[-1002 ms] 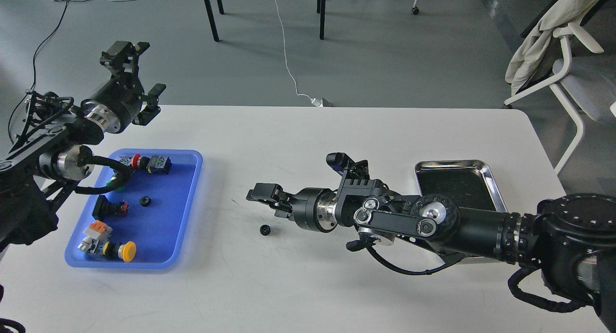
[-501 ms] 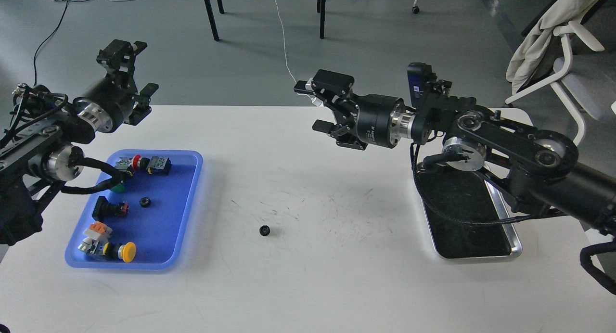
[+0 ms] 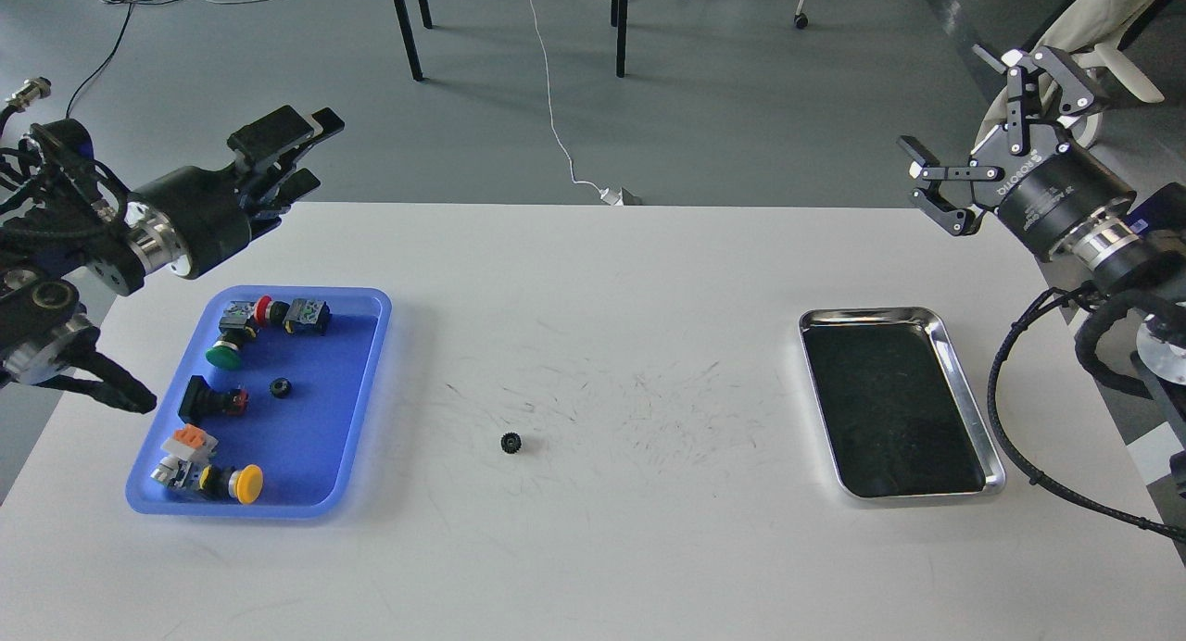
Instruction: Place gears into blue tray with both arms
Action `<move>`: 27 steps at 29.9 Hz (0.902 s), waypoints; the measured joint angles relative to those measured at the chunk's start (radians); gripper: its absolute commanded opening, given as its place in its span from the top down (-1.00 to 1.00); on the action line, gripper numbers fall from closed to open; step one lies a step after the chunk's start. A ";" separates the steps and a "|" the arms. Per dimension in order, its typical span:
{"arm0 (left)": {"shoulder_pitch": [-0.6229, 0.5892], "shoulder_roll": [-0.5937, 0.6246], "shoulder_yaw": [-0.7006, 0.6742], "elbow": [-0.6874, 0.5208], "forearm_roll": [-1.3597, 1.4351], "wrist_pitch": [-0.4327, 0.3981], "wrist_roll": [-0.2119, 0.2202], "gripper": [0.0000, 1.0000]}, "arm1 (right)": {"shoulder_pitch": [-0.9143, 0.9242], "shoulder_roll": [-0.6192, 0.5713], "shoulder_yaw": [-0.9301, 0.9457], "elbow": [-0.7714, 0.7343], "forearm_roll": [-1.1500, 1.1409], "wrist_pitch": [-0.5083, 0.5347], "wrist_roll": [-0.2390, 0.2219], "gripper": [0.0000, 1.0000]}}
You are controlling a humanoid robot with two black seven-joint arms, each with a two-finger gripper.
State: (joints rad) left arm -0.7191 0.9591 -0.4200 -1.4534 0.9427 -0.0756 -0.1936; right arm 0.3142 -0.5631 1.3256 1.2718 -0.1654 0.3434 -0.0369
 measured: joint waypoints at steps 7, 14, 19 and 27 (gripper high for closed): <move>0.003 0.007 0.084 -0.174 0.473 0.078 0.007 -0.96 | -0.214 0.002 0.148 -0.009 0.099 0.101 0.055 -0.99; 0.035 -0.186 0.117 -0.173 0.954 0.143 0.014 -0.96 | -0.256 0.015 0.163 -0.014 0.120 0.131 0.066 -0.99; 0.121 -0.310 0.133 -0.103 1.210 0.158 0.020 -0.96 | -0.257 0.025 0.163 -0.041 0.121 0.132 0.066 -0.99; 0.195 -0.406 0.134 0.030 1.239 0.175 0.019 -0.93 | -0.246 0.034 0.168 -0.130 0.121 0.132 0.068 -0.99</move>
State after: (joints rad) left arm -0.5244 0.5530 -0.2864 -1.4238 2.1818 0.0993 -0.1748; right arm 0.0684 -0.5291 1.4939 1.1421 -0.0444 0.4753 0.0308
